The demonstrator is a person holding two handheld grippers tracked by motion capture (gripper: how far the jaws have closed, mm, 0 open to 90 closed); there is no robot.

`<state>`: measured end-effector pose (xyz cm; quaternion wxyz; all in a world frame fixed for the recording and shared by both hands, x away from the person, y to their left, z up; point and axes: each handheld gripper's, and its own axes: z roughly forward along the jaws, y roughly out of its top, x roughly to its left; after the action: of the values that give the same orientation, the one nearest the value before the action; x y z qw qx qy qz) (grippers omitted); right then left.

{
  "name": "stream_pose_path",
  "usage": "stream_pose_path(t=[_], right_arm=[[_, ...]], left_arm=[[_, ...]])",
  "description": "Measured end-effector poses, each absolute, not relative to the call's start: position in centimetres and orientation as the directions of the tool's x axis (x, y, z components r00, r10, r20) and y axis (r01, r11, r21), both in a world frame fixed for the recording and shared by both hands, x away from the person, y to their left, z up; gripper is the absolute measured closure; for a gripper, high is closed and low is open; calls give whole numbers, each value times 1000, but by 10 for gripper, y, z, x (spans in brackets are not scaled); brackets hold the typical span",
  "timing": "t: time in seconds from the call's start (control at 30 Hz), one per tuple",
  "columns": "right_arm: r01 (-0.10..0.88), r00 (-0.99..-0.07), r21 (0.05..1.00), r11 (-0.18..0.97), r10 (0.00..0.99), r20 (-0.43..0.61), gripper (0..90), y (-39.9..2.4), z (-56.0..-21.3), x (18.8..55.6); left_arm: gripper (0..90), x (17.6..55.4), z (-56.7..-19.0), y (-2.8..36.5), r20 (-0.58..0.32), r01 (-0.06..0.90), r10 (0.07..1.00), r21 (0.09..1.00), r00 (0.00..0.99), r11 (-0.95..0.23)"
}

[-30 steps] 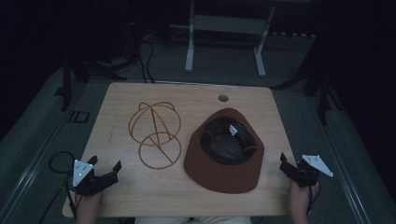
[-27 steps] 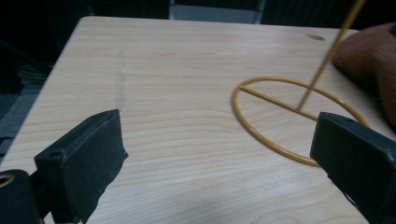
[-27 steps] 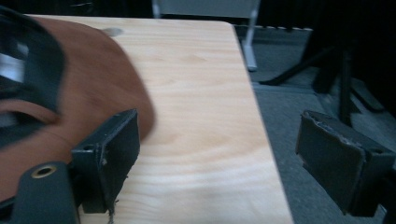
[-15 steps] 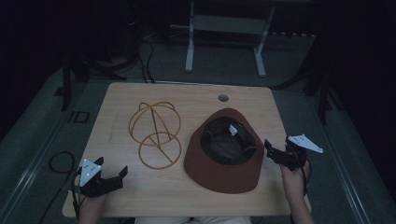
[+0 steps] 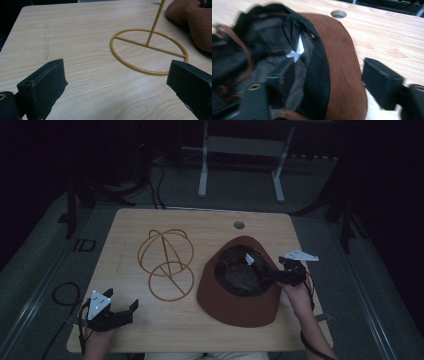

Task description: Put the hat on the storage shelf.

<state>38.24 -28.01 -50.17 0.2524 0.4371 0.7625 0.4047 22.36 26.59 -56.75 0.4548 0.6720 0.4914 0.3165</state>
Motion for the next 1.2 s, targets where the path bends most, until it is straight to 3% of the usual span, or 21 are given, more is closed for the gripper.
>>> stream_pose_path(t=[0.07,0.17,0.47,0.63,0.9,1.07,1.2], right_arm=[[463,-488,831,308,872,-51,319,-278,-503,385],[472,-507,811,346,859,-72,408,-272,-506,393],[541,-521,727,424,847,-106,438,-262,-522,411],[554,-475,717,424,868,-147,622,-260,-527,413],[505,-488,658,559,814,-317,833,-249,-528,412],[509,-485,691,513,834,-261,849,-255,-521,412],[501,-462,773,389,875,-141,851,-271,-500,407]], left_arm=[[27,223,-568,265,-19,372,945,921,326,-110],[27,224,-568,264,-15,374,945,920,328,-115],[27,225,-569,266,-26,392,948,914,318,-107],[27,226,-570,266,-38,404,948,910,317,-98],[27,227,-571,268,-49,422,950,902,310,-91],[27,227,-570,269,-53,423,949,902,310,-88],[27,227,-570,270,-51,415,952,906,301,-83]])
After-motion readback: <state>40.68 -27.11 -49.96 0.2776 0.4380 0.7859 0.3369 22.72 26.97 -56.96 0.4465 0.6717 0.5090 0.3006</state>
